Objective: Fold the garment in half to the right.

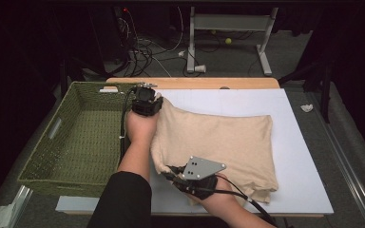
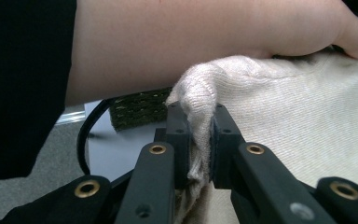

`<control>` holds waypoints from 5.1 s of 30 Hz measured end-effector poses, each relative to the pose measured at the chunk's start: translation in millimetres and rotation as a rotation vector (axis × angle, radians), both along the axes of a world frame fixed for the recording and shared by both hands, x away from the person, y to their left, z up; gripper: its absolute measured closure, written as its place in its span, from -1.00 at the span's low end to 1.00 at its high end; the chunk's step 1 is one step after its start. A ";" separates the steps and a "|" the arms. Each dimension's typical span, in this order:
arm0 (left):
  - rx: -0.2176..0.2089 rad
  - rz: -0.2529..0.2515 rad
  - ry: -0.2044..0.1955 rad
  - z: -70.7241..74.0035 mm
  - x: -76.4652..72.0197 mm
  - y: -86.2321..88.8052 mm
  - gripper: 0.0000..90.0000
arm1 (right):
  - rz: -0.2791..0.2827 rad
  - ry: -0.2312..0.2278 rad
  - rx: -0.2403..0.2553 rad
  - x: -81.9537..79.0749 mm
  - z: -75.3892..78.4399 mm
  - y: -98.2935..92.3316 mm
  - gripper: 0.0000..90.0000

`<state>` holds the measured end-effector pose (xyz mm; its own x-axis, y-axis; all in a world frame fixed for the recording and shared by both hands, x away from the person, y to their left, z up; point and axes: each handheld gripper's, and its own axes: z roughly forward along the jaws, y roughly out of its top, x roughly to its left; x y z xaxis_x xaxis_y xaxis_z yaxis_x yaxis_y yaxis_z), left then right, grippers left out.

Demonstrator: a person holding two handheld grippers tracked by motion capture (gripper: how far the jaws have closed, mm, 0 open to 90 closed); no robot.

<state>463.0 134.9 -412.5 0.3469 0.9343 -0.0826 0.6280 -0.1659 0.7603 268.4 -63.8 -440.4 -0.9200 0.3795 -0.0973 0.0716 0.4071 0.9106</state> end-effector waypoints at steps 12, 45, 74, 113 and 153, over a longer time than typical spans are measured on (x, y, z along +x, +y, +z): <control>-0.018 -0.092 -0.053 11.6 -5.4 -27.7 0.71 | -0.067 -0.017 0.025 -3.0 6.7 -45.5 0.82; -0.094 -0.338 -0.071 -3.2 10.8 -194.8 0.70 | -0.314 0.009 0.046 -26.1 -24.4 -199.0 0.82; -0.122 -0.474 -0.040 -41.4 2.3 -258.8 0.68 | -0.478 0.070 -0.081 -39.8 -51.0 -256.7 0.82; -0.134 -0.462 0.010 -69.4 -18.3 -180.3 0.56 | -0.482 0.150 -0.107 -47.4 -66.2 -251.3 0.79; -0.163 -0.544 0.007 -95.3 -159.8 -82.0 -1.00 | -0.694 0.224 -0.057 47.9 -28.1 -259.8 0.92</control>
